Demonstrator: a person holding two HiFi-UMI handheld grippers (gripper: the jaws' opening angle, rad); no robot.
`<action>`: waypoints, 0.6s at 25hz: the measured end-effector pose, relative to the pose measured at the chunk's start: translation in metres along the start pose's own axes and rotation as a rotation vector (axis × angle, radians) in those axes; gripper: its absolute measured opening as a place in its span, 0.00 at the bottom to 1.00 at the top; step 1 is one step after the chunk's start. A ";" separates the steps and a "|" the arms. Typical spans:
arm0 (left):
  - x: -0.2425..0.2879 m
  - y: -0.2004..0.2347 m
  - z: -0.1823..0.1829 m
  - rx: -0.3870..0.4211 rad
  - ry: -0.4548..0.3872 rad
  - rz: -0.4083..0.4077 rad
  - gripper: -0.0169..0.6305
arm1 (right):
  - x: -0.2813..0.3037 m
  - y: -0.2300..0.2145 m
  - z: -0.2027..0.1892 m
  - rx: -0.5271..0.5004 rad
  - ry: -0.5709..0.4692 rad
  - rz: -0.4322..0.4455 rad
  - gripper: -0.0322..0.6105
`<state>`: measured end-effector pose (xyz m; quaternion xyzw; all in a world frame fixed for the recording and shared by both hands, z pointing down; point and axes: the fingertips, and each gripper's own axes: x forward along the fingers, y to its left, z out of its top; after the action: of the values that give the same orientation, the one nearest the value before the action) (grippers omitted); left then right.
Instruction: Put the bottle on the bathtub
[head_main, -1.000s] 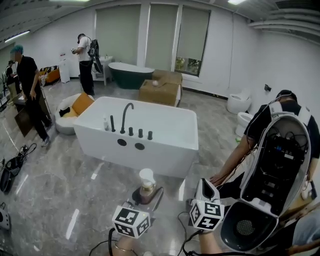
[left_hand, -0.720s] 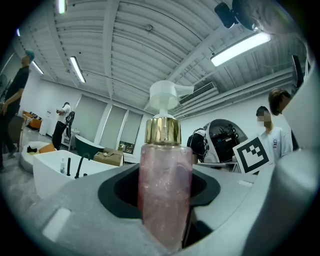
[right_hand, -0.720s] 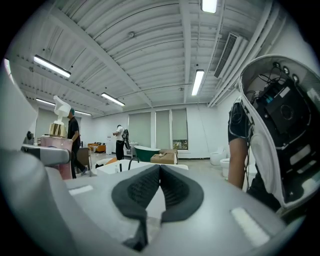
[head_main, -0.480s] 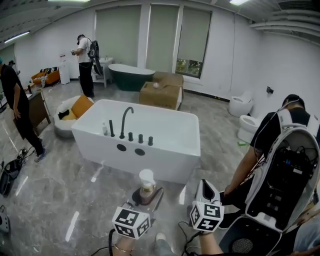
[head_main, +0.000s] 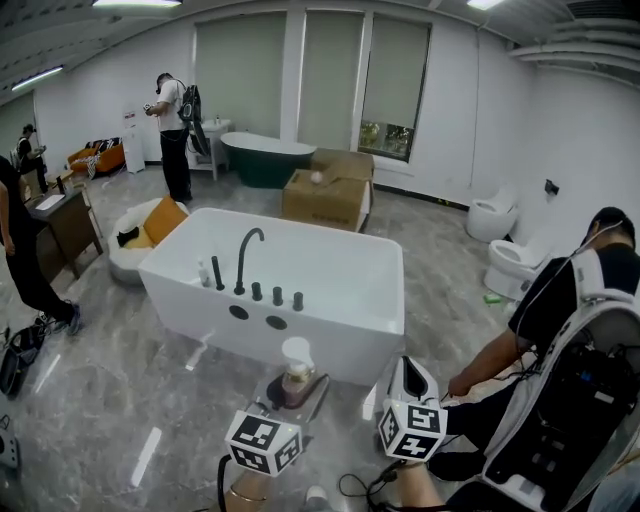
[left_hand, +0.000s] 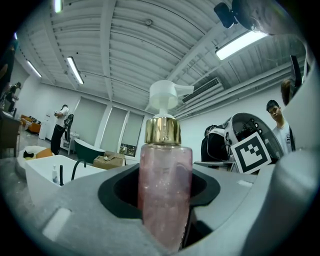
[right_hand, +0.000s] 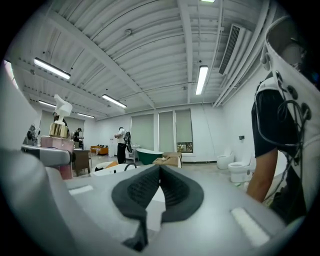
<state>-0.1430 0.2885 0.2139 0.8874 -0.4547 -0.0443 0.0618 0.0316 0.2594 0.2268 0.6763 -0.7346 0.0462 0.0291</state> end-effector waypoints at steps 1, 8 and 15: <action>0.009 0.002 0.000 0.003 0.001 0.000 0.37 | 0.009 -0.005 0.001 0.003 -0.001 0.001 0.05; 0.075 0.011 0.001 0.023 0.012 -0.010 0.37 | 0.072 -0.048 0.006 0.038 0.001 -0.013 0.05; 0.126 0.040 -0.006 0.010 0.006 -0.005 0.37 | 0.129 -0.059 -0.001 0.018 0.020 0.002 0.05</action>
<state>-0.1014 0.1633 0.2227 0.8889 -0.4526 -0.0392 0.0586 0.0795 0.1270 0.2427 0.6753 -0.7345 0.0594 0.0304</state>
